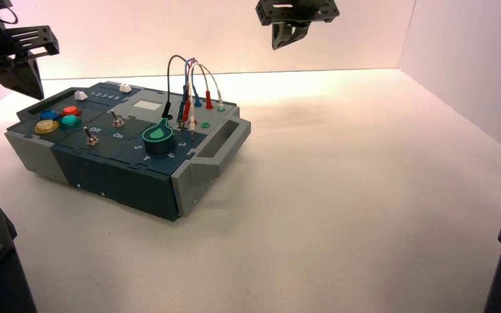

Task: Move the box away.

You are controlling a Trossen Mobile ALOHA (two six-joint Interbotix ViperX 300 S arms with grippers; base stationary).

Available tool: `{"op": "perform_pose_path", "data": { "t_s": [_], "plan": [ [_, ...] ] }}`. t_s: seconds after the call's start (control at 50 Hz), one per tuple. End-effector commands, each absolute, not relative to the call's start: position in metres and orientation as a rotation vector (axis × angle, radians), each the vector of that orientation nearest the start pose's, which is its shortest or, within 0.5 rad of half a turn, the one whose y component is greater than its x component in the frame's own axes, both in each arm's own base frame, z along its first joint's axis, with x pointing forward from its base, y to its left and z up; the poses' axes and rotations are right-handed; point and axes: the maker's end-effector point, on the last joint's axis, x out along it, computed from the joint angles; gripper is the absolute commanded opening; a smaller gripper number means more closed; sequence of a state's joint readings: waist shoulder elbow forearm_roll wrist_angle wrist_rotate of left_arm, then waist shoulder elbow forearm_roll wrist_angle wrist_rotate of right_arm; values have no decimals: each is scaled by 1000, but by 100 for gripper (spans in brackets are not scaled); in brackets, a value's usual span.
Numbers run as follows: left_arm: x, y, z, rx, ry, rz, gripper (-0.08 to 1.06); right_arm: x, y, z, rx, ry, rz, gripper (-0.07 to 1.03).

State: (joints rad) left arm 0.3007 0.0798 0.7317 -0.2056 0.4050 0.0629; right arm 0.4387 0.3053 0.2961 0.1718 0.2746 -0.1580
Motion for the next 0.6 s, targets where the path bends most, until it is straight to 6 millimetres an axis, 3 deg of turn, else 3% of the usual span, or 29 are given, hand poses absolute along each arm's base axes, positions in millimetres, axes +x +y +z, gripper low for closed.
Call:
{"op": "perform_pose_path", "data": {
  "t_s": [0.02, 0.22, 0.6],
  "plan": [
    [360, 88, 54, -313, 1126, 246, -3, 465, 226, 107, -152, 822, 451, -2],
    [370, 83, 47, -308, 1138, 230, -3, 466, 225, 106, -151, 823, 448, -2],
    [374, 78, 14, -311, 1210, 221, -3, 466, 220, 105, -148, 828, 439, -2]
  ]
}}
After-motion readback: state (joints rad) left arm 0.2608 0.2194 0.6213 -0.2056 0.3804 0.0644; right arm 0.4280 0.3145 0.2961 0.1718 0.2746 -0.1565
